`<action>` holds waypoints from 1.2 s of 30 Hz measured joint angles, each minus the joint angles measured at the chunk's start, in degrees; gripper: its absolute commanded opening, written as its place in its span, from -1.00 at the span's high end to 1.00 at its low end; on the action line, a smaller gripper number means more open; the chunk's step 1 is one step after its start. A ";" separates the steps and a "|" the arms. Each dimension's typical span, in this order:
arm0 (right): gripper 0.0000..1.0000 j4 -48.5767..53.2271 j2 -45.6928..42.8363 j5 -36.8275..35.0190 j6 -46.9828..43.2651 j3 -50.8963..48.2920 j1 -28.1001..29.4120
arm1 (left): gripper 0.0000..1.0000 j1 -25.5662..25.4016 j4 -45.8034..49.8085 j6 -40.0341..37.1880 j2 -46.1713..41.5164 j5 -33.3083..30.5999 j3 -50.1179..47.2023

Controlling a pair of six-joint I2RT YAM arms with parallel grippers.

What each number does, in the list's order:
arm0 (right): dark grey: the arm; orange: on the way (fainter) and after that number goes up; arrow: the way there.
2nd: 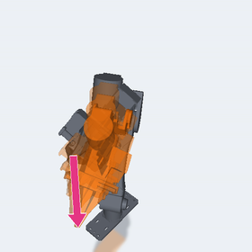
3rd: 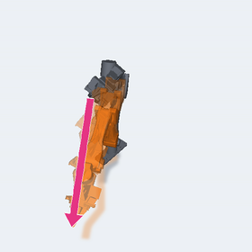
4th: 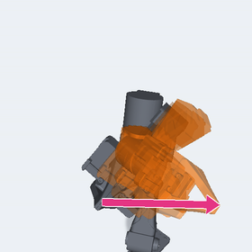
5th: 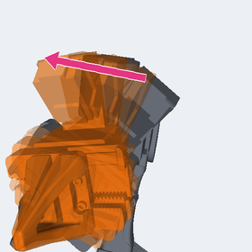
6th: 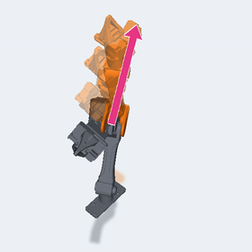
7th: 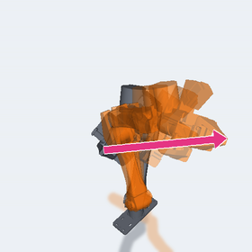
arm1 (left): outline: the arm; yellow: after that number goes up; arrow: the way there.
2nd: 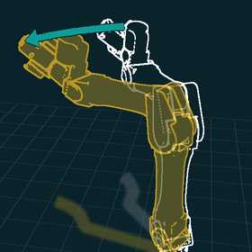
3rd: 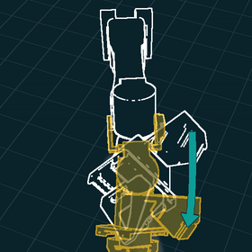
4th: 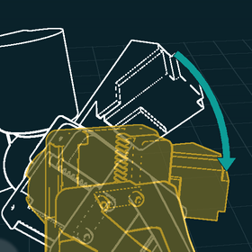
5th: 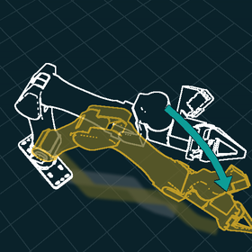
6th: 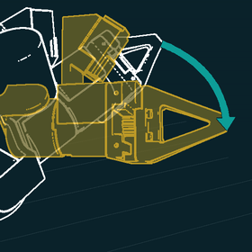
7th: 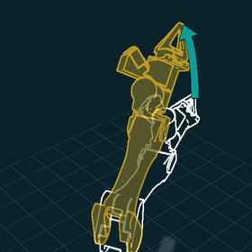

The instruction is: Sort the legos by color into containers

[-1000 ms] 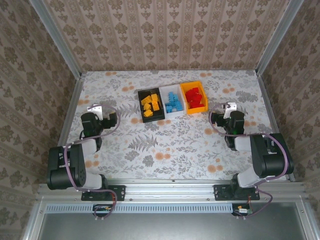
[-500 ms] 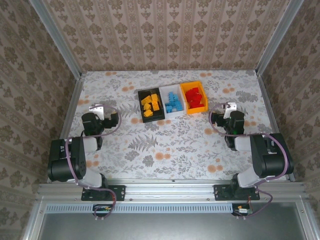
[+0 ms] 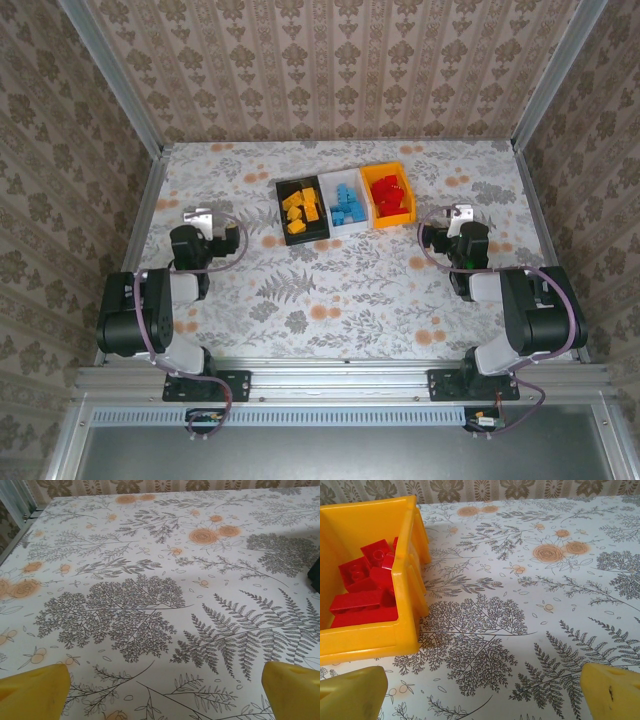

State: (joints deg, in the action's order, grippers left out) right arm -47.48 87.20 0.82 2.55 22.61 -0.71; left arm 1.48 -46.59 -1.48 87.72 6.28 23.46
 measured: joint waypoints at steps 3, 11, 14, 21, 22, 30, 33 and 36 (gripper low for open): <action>-1.00 0.00 0.00 0.00 0.00 0.00 0.00 | -1.00 -0.09 -0.20 -0.13 0.00 -0.70 0.00; -1.00 0.00 0.00 -0.24 -0.02 0.00 0.13 | -0.99 -1.07 -0.22 -0.33 0.00 -2.64 0.00; -1.00 0.00 0.00 -0.31 -0.02 0.00 0.22 | -1.00 -1.07 -0.22 -0.33 0.00 -2.95 0.00; -1.00 0.00 0.00 -0.42 -0.02 0.00 0.22 | -1.00 -1.07 -0.22 -0.33 0.00 -3.15 0.00; -1.00 0.00 0.00 -0.42 -0.02 0.00 0.22 | -1.00 -1.07 -0.22 -0.33 0.00 -3.15 0.00; -1.00 0.00 0.00 -0.42 -0.02 0.00 0.22 | -1.00 -1.95 -0.24 -0.33 0.00 -5.73 0.00; -1.00 0.00 0.00 -0.42 -0.02 0.00 0.22 | -1.00 -2.16 -0.28 -0.33 0.00 -6.23 0.00; -1.00 0.00 0.00 -0.42 -0.02 0.00 0.22 | -1.00 -2.16 -0.46 -0.33 0.00 -6.43 0.00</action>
State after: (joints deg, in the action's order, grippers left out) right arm -47.48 87.20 0.40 2.52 22.61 -0.49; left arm -0.69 -47.05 -1.80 87.72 -0.14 23.46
